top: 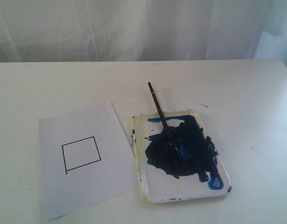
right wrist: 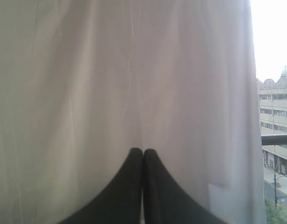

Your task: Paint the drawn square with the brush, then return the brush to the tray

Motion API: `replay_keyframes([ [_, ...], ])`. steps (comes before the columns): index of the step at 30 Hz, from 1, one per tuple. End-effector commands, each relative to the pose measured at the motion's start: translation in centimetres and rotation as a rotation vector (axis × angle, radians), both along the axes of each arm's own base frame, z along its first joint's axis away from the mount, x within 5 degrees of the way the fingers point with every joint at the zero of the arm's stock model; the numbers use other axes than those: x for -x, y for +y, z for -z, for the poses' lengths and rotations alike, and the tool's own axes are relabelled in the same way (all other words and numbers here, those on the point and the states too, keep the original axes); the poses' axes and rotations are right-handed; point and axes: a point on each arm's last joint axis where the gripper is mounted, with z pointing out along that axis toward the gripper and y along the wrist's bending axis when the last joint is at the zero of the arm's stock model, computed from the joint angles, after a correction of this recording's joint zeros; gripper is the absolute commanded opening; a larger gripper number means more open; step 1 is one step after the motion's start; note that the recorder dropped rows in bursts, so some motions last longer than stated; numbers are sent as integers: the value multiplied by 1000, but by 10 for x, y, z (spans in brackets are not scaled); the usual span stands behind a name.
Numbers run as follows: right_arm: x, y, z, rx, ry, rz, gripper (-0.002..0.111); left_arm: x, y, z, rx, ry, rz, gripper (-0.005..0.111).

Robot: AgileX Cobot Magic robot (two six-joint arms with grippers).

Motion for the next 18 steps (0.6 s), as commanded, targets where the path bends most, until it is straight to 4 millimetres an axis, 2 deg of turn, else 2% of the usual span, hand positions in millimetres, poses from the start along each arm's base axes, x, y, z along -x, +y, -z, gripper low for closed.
replay_keyframes([
  [1,2,1,-11,0,16,-10,0,-18,-1,-14,-5,60,8,0],
  [8,-10,1,-23,3,107,-15,0,-61,-1,-31,-7,215,12,0],
  [18,-42,2,-32,-14,227,-19,0,-129,-13,-29,43,505,130,0],
])
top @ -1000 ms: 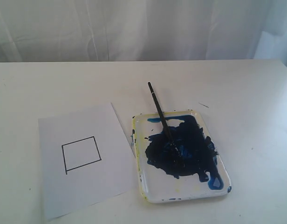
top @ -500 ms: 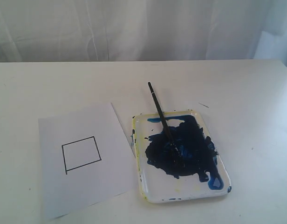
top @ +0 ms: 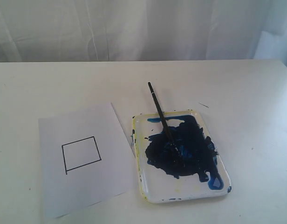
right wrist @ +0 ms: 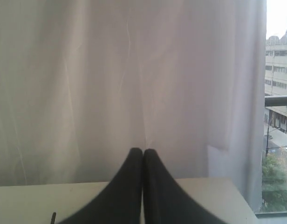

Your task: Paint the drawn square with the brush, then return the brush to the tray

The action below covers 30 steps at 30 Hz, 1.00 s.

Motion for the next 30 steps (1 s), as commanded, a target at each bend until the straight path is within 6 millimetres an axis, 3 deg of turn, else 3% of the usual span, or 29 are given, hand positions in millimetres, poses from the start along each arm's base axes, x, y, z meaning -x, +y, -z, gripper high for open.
replay_keyframes([
  [1,-16,0,-4,-44,45,-9,0,-27,-10,1,51,95,87,0],
  [6,-35,0,-13,-119,55,-12,0,-56,-16,6,69,146,168,0],
  [18,-98,2,-30,-73,282,-9,0,-109,-17,34,85,305,173,0],
  [25,-136,3,-32,-28,356,-8,0,-129,-19,55,89,377,173,0],
  [30,-161,3,-34,39,392,-11,0,-141,-32,67,11,414,224,0],
])
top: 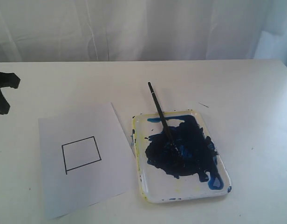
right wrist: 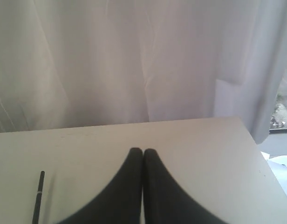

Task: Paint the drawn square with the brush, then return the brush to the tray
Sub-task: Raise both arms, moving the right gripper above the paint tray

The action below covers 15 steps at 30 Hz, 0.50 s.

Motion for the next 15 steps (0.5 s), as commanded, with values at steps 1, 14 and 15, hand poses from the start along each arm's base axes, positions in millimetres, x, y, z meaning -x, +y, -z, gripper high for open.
replay_keyframes([
  [1,-20,1,-5,54,23,-18,0,-7,-17,6,-35,26,67,0],
  [14,-75,4,4,191,186,-84,0,-27,-41,32,-187,102,138,0],
  [15,-78,5,5,194,200,-88,0,-29,-43,34,-174,102,134,0],
])
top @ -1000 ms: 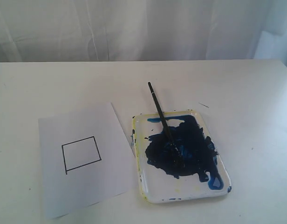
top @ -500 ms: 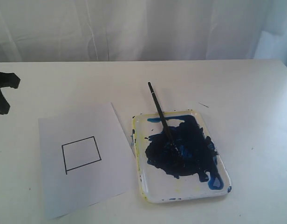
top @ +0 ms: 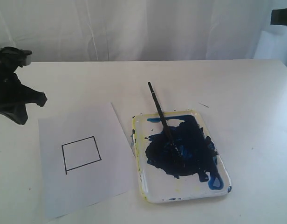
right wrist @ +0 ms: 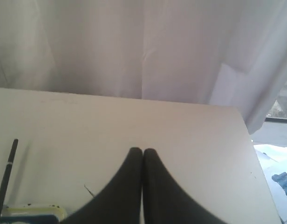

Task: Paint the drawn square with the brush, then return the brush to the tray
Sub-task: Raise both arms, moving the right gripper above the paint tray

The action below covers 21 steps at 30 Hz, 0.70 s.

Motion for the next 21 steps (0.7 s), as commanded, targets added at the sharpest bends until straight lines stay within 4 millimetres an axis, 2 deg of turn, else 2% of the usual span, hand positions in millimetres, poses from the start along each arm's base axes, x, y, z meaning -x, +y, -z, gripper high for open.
replay_keyframes([
  [1,-13,3,2,47,55,-34,0,-6,-5,9,16,6,-11,0],
  [14,-42,9,17,95,207,-108,0,-23,-8,52,-3,84,-11,0],
  [21,-59,30,22,98,250,-213,0,-34,-14,52,27,143,-12,0],
])
